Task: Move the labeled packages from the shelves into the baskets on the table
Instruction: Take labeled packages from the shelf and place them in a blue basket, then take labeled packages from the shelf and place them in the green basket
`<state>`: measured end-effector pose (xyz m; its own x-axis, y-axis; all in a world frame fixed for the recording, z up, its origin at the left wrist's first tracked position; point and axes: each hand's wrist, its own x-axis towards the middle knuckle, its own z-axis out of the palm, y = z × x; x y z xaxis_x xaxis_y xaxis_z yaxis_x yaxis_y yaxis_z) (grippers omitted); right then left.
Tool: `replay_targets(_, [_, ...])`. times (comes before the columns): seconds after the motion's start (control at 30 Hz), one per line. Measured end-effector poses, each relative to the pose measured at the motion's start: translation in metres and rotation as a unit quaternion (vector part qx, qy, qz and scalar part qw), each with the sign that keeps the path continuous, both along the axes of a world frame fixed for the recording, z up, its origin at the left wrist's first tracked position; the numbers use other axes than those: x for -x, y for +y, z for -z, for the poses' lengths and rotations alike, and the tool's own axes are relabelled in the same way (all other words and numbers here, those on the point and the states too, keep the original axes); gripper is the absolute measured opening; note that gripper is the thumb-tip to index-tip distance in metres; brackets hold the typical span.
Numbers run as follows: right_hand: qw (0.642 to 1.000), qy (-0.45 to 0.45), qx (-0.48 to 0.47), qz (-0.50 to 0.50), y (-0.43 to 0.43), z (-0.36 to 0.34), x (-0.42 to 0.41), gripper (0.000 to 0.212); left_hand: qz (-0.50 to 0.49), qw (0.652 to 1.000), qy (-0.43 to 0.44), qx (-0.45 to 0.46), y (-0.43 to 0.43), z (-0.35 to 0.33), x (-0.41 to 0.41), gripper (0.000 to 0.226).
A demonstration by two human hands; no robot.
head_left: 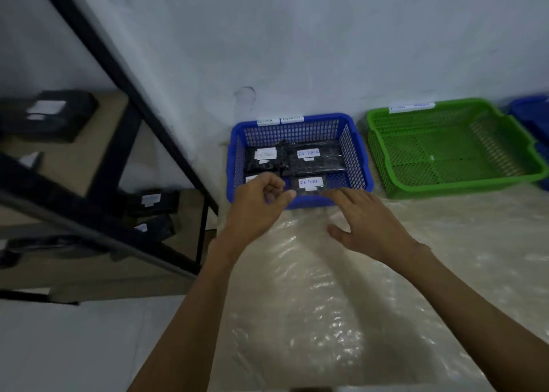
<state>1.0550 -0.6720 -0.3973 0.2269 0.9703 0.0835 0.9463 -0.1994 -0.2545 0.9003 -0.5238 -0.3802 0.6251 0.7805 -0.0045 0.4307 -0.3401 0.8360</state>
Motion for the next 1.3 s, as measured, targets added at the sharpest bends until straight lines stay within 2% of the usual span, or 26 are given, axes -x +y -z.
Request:
replay_targets(0.23, [1.000, 0.008, -0.011, -0.016, -0.050, -0.065, 0.076, 0.065, -0.017, 0.998, -0.018, -0.064, -0.065, -0.053, 0.108, 0.021])
replay_targets(0.4, [0.999, 0.016, -0.025, -0.036, -0.071, -0.106, 0.145, 0.068, -0.068, 0.993, -0.049, -0.086, -0.097, -0.096, 0.193, 0.022])
replay_targets(0.6, [0.996, 0.019, -0.071, -0.059, -0.073, -0.139, 0.245, 0.070, -0.091, 0.985, -0.079, -0.126, -0.117, -0.142, 0.301, 0.026])
replay_targets(0.77, [0.992, 0.023, -0.102, -0.064, -0.069, -0.156, 0.347, 0.069, -0.100, 0.976, -0.091, -0.172, -0.128, -0.155, 0.418, 0.032])
replay_targets(0.87, [0.991, 0.038, -0.110, -0.067, -0.063, -0.157, 0.413, 0.069, -0.120, 0.970, -0.082, -0.193, -0.127, -0.154, 0.491, 0.040])
replay_targets(1.07, [0.990, 0.058, -0.090, -0.096, -0.039, -0.175, 0.525, 0.070, -0.166, 0.967, -0.056, -0.183, -0.111, -0.169, 0.609, 0.037])
replay_targets(1.3, [0.982, 0.025, -0.110, -0.149, 0.046, -0.188, 0.598, 0.064, -0.190, 0.960, -0.050, -0.199, -0.039, -0.187, 0.692, 0.015])
